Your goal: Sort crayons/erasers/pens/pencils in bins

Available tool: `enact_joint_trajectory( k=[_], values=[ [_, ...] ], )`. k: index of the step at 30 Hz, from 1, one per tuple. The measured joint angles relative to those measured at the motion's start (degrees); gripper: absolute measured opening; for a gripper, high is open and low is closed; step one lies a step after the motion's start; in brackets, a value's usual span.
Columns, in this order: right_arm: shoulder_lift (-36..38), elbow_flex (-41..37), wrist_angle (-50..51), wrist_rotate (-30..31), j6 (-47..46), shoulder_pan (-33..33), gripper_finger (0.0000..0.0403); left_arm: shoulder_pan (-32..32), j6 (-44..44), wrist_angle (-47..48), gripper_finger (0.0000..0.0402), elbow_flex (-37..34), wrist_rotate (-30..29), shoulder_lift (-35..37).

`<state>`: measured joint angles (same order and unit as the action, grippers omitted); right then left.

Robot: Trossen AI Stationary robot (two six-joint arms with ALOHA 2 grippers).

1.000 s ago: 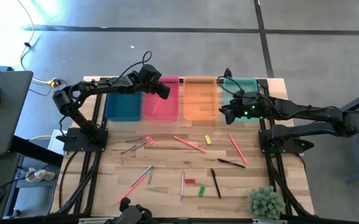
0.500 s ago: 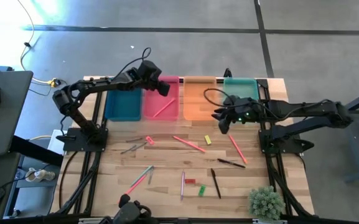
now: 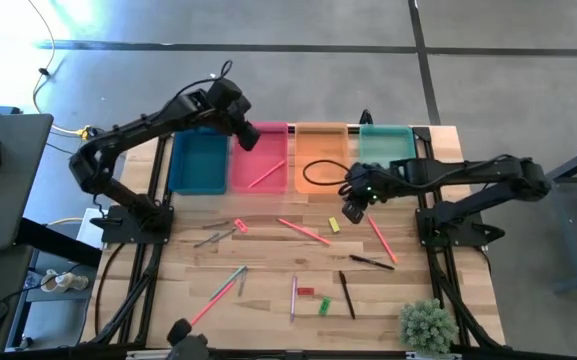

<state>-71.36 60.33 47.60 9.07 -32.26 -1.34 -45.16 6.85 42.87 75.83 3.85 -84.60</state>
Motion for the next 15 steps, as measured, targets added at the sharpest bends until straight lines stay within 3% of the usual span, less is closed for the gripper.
enact_joint_trajectory(
  k=[10,15],
  values=[
    [-7.55,-0.08,1.04,-1.45,-11.52,0.00,0.0120,4.66,2.00,2.91,0.0115,-6.08,0.00,6.59],
    [-11.73,-0.12,0.94,-6.93,-15.68,0.02,0.0120,6.58,3.46,4.14,0.0115,-9.96,0.00,7.59]
  ],
)
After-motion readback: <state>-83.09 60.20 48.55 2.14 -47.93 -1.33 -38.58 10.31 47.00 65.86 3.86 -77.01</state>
